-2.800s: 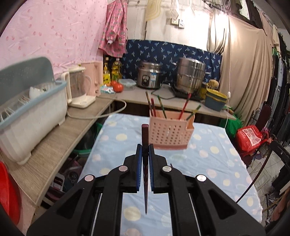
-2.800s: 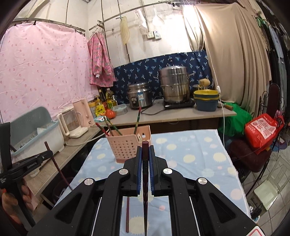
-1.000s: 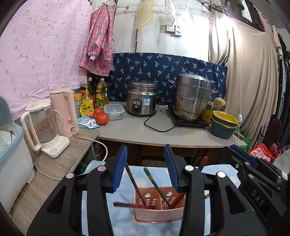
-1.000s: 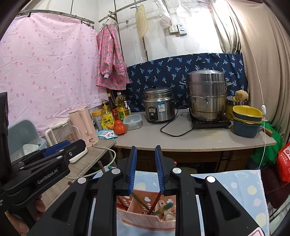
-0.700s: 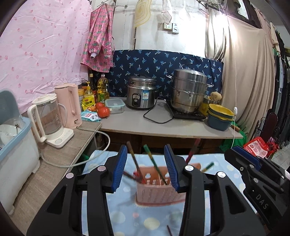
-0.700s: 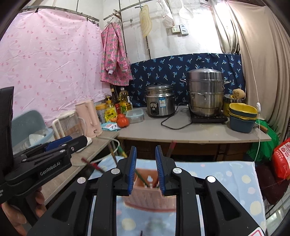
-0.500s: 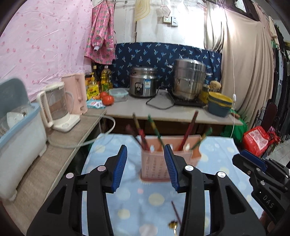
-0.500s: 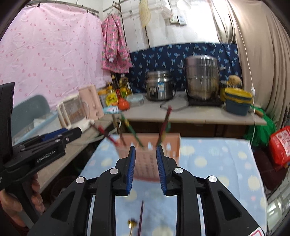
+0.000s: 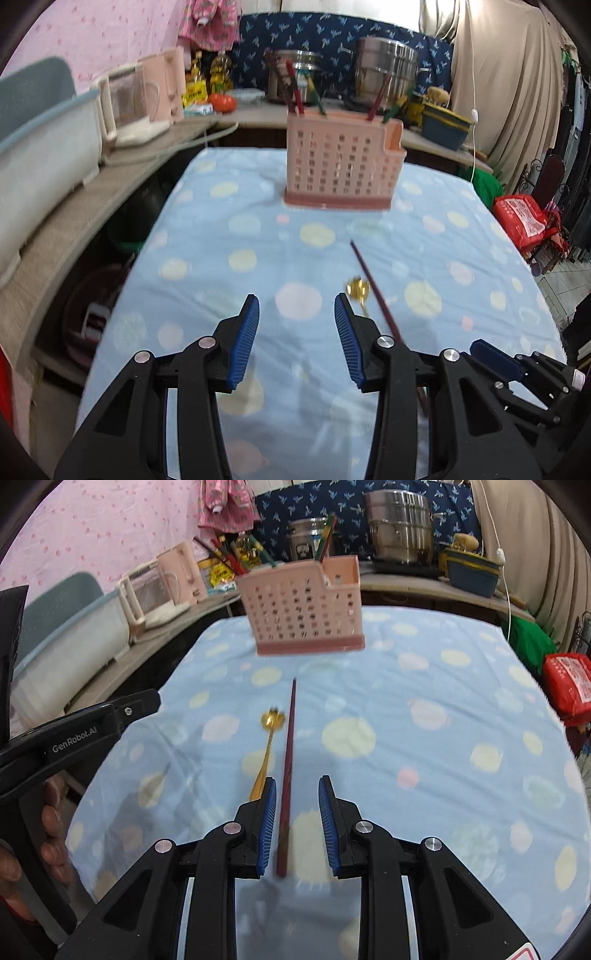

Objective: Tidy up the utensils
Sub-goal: 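Move both open grippers back down toward the last chopstick and gold spoon, then grasp the last dark red chopstick with the right gripper while the left grasps the gold spoon, then lift the chopstick and gold spoon into the pink basket and open both grippers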

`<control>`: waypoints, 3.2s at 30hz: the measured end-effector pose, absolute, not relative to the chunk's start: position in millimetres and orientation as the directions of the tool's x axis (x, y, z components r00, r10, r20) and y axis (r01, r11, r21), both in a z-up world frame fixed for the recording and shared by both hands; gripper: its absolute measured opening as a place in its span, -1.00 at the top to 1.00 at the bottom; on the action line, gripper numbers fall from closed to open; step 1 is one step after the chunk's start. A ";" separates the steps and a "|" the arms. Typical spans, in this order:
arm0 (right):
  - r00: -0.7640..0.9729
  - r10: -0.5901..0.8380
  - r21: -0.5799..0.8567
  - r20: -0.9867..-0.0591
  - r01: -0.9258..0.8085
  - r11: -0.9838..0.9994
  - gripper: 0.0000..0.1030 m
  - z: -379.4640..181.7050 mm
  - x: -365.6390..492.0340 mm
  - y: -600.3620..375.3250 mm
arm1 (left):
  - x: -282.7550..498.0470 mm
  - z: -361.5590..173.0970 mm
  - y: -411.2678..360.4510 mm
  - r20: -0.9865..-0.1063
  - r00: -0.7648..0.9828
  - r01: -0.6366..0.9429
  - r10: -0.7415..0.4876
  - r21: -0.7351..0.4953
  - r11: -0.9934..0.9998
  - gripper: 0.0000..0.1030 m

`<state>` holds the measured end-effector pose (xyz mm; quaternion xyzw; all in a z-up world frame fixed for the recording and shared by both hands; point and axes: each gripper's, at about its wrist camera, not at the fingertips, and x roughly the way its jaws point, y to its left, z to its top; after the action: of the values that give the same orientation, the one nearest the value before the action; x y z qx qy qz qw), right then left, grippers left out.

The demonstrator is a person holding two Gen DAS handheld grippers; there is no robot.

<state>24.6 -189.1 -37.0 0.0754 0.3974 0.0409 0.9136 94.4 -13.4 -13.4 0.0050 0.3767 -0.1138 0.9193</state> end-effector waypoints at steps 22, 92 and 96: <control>0.628 0.136 0.181 -0.766 0.007 0.984 0.56 -80.6 20.3 -169.2 | 70.2 -65.4 -15.2 -0.775 0.591 0.231 -0.222 -0.102 0.968 0.22; 0.760 0.120 0.276 -0.639 0.081 0.958 0.87 -19.7 -20.8 -224.8 | 66.7 -15.7 -25.8 -0.692 0.630 0.293 -0.352 -0.209 0.933 0.98; 0.789 0.121 0.283 -0.603 0.070 0.957 0.87 0.9 -26.0 -226.1 | 65.8 0.4 -19.0 -0.666 0.659 0.286 -0.348 -0.206 0.936 0.98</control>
<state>-26.0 -226.1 0.9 0.1465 0.3248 0.0137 0.9343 65.8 -19.0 0.4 -0.0417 0.3742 -0.1741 0.9099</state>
